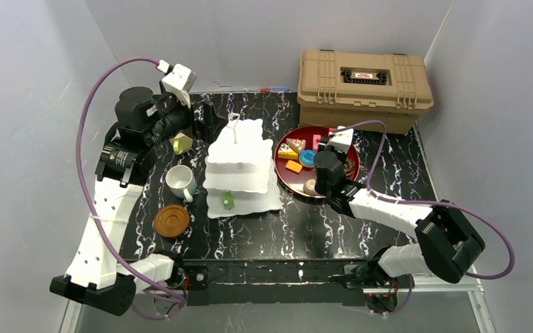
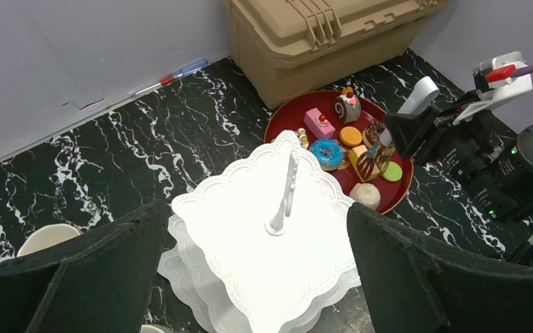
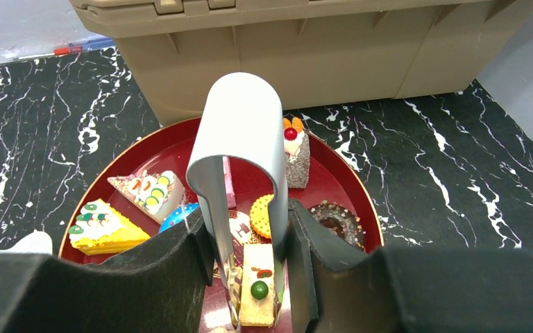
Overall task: Serve the afternoon tea
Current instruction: Adjust the dessert on the tray.
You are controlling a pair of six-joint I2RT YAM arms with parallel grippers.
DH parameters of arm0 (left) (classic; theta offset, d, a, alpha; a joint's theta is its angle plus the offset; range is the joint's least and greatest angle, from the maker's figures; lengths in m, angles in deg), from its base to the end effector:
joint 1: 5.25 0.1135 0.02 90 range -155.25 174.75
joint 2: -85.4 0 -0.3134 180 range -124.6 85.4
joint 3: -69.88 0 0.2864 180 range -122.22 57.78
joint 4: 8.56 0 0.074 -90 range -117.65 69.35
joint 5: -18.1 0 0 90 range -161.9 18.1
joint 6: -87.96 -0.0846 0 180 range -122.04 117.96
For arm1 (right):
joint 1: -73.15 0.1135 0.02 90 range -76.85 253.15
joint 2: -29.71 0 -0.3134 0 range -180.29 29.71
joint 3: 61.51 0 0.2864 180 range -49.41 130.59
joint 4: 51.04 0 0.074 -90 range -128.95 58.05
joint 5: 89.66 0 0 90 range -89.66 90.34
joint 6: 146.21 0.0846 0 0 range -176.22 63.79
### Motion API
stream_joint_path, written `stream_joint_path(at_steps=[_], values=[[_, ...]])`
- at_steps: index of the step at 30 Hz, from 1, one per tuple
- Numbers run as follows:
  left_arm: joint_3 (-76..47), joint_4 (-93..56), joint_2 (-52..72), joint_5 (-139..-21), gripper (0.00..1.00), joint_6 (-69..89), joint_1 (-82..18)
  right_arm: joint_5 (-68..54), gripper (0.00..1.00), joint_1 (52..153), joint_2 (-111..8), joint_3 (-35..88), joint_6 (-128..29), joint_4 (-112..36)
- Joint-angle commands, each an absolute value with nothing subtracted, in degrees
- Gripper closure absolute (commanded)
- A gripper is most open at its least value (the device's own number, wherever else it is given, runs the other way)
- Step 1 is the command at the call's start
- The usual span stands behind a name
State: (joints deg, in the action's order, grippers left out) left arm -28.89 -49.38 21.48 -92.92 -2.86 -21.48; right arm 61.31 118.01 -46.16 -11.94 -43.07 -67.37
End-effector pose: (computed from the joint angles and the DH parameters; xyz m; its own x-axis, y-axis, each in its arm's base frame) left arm 0.2502 -0.1044 0.5427 -0.0912 0.0405 -0.9950 0.6048 0.7960 -0.0231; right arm 0.2744 0.1687 0.2706 -0.0586 0.0974 -0.9935 0.2890 0.9543 0.0765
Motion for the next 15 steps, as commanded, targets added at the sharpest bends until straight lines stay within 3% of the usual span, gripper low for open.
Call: stream_joint_path(at_steps=[1, 9, 15], values=[[-29.5, -48.8, 22.4, -93.7, 0.01, -2.5, -21.2, 59.3, 0.58, 116.8, -47.1, -11.2, -42.5, -69.4], [-29.1, -49.0, 22.5, -93.3, 0.01, -2.5, -21.2, 56.4, 0.81, 116.1, -46.3, -9.3, -47.3, -68.3], [-28.9, -48.8, 22.5, -93.3, 0.01, -2.5, -21.2, 53.3, 0.87, 117.0, -38.3, -7.3, -53.4, -64.9]])
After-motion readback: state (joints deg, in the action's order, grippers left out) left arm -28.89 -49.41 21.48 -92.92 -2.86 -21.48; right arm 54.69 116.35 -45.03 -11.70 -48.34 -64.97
